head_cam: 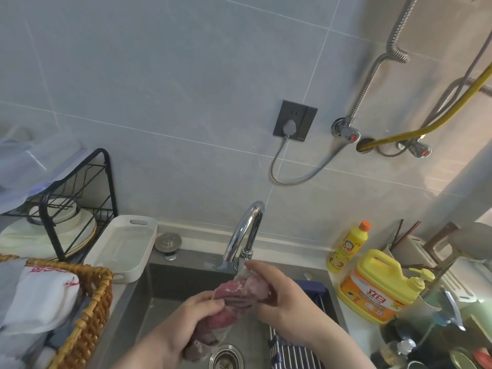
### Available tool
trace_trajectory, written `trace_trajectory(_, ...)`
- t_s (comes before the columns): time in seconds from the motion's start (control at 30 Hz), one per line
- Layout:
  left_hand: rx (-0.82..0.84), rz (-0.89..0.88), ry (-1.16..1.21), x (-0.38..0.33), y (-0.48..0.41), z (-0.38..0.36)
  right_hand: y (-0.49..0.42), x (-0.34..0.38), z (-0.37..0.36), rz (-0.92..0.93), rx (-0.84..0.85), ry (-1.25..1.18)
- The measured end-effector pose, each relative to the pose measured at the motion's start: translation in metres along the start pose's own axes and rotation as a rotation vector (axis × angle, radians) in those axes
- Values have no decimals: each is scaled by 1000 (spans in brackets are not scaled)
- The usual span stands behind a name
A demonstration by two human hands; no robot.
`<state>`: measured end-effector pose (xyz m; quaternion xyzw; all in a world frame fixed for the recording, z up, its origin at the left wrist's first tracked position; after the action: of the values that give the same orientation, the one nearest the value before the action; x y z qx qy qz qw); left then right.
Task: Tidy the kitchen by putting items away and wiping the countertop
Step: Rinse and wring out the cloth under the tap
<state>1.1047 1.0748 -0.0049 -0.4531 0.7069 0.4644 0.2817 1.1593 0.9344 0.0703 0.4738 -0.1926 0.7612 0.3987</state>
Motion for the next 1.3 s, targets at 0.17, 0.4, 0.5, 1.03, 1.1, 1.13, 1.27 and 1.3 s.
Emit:
trace_trajectory(0.17, -30, -120, -340, -2, 11, -14, 11, -9, 12, -76, -314, 123)
trace_trajectory(0.4, -163, -218, -392, -25, 38, -32, 40, 3, 14, -95, -394, -48)
trace_trajectory(0.5, -95, -157, -313, -29, 50, -44, 59, 15, 18, -28, -310, -195)
trace_trajectory(1.03, -254, -329, -289, -48, 107, -120, 124, 32, 22, -56, -331, -467)
trace_trajectory(1.1, -248, -294, -288, -46, 114, -128, 133, 37, 27, -5, -372, -397)
trace_trajectory(1.13, -257, -283, -342, -45, 117, -131, 137, 38, 29, 21, -385, -341)
trace_trajectory(1.27, -346, -366, -369, -49, 127, -137, 150, 48, 38, 127, -456, -200)
trace_trajectory(1.3, -369, -349, -267, -47, 127, -133, 152, 50, 39, 139, -457, -212)
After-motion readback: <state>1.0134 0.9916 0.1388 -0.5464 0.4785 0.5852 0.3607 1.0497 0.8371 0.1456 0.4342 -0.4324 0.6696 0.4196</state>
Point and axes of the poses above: each hand's wrist, its own y-axis away from the middle knuckle, its own z-axis out of the back of the hand, x = y × z, the point moved 8 cm from there along -y, towards the middle knuckle, and after that the axes turned 3 degrees about z, right-handed, at the moved point
